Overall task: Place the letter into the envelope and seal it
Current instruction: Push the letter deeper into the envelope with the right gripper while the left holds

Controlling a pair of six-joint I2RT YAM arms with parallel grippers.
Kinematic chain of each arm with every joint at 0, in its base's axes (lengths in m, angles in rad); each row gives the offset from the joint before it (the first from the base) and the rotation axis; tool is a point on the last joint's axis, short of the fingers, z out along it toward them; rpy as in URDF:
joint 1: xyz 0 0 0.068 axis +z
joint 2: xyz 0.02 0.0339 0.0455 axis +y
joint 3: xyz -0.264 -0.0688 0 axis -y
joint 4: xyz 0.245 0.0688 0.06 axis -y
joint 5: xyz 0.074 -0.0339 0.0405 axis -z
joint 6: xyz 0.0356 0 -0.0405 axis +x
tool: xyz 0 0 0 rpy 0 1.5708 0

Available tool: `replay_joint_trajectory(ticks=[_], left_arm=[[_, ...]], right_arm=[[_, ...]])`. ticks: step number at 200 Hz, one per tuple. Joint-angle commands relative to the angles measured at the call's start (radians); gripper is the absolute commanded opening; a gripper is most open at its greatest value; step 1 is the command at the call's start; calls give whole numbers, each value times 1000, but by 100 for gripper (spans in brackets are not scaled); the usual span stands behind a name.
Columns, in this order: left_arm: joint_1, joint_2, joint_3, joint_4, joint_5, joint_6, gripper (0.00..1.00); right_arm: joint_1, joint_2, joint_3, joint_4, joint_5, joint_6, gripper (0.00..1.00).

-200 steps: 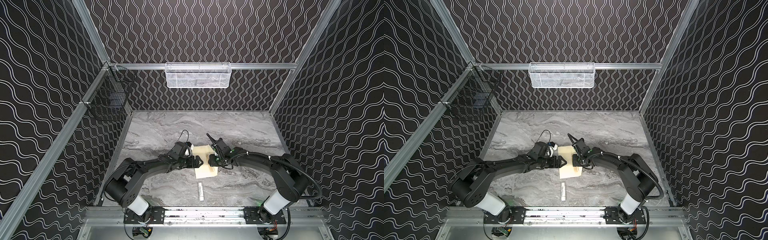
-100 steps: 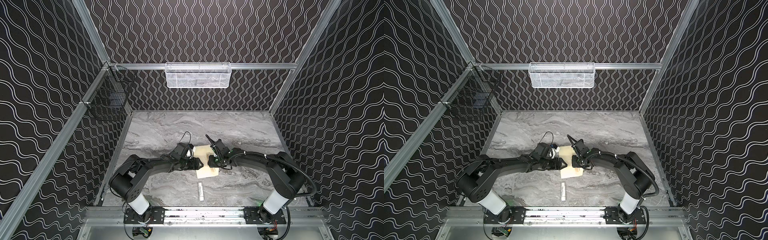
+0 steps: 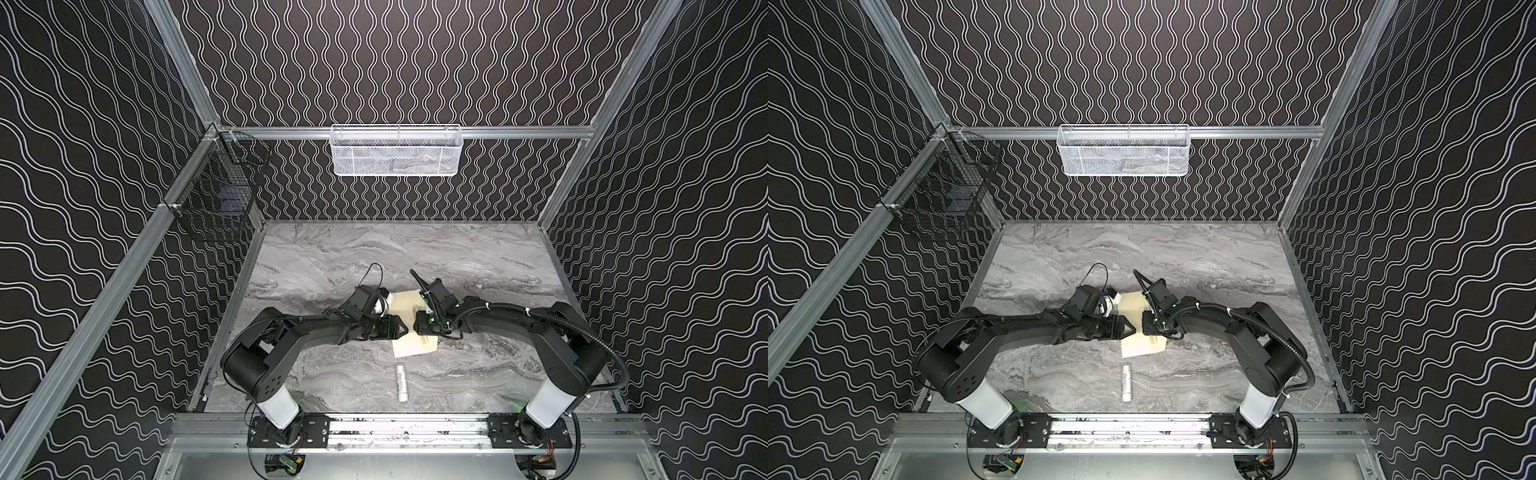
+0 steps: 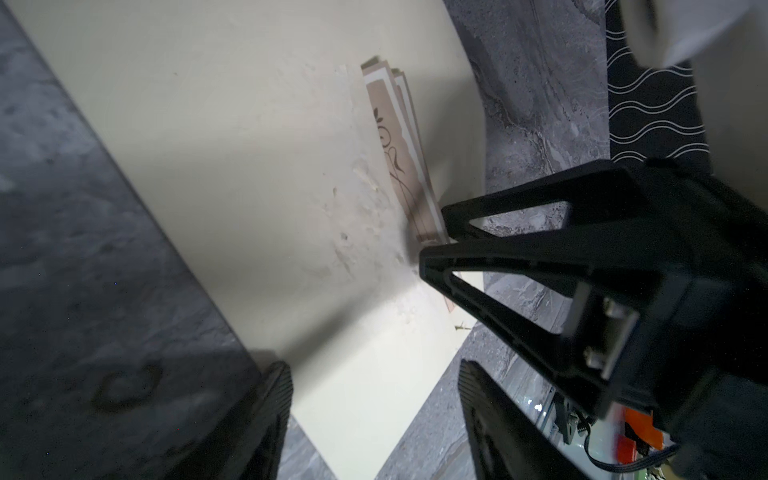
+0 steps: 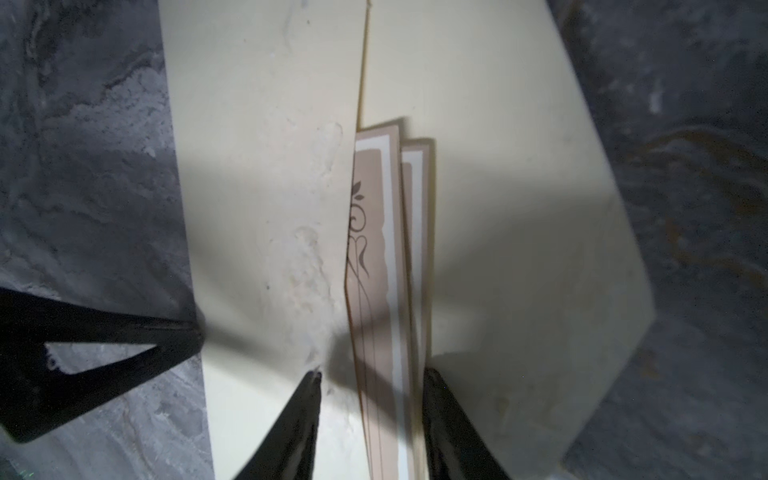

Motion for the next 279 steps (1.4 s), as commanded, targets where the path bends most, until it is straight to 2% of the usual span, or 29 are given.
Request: replay_joint_trajectory(ticks=[1,104,157,194,235,279], left_arm=[[-2,7,-1,59,28,-1,68],[-6,2,-14,60,14,-1,67],[30,-33,-12,21,-41,20,67],[57,-46,-1,3,-82,15,68],[64,37,28,36,-25,5,67],[64,61,27,55,0,1,67]], right_arm=[[10,8,11,18,-14,15,42],[27,10,18,10,-9,19,42],[29,-43,44,-45,124,10,39],[29,9,102,-51,136,-8,40],[27,61,139,-51,125,-22,40],[18,83,131,-36,114,-18,40]])
